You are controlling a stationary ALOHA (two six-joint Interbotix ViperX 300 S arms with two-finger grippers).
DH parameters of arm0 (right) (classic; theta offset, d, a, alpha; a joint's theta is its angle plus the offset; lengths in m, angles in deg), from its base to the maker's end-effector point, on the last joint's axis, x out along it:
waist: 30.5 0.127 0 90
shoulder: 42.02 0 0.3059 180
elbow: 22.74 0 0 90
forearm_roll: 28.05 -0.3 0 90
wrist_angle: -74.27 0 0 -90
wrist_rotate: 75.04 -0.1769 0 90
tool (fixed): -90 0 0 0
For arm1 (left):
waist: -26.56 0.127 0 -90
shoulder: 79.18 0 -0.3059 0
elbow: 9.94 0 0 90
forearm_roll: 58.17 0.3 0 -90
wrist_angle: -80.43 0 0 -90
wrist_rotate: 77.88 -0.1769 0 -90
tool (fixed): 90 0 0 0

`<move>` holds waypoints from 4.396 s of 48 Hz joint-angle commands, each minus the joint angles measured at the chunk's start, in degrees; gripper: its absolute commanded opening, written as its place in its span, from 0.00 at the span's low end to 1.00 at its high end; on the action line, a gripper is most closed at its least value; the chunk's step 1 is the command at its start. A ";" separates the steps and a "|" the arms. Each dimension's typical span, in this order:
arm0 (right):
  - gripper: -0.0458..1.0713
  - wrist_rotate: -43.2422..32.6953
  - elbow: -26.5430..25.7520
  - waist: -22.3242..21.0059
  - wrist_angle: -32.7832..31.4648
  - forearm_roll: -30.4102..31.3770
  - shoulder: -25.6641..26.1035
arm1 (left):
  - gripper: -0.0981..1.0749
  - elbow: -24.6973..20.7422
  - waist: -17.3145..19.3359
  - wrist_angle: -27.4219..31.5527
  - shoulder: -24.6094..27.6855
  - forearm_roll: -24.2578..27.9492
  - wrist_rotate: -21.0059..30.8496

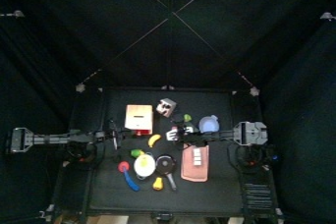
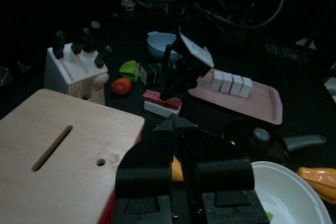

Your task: Grab cleaver handle

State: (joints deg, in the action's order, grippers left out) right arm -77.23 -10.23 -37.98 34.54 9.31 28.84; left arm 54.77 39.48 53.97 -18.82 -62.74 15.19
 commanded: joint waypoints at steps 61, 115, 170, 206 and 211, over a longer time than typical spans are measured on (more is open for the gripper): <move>0.42 26.28 6.94 -20.74 30.76 5.80 14.06 | 0.85 -31.03 15.82 27.16 18.46 -7.65 -0.53; 0.33 26.19 5.71 -22.32 32.52 0.62 9.14 | 0.85 -54.76 15.47 61.61 32.61 30.76 29.36; 0.32 26.28 4.92 -22.50 32.52 1.05 7.56 | 0.84 -59.15 11.95 56.43 44.21 41.48 44.82; 0.32 26.28 5.63 -22.50 32.43 1.05 7.29 | 0.63 -60.21 11.69 56.95 44.56 41.84 44.74; 0.32 26.19 5.63 -22.50 32.43 1.05 7.29 | 0.63 -60.21 11.43 56.95 44.38 41.75 44.74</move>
State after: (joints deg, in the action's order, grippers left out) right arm -51.04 -3.99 -60.21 66.80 10.27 34.99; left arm -3.68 51.09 111.19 26.79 -21.17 59.84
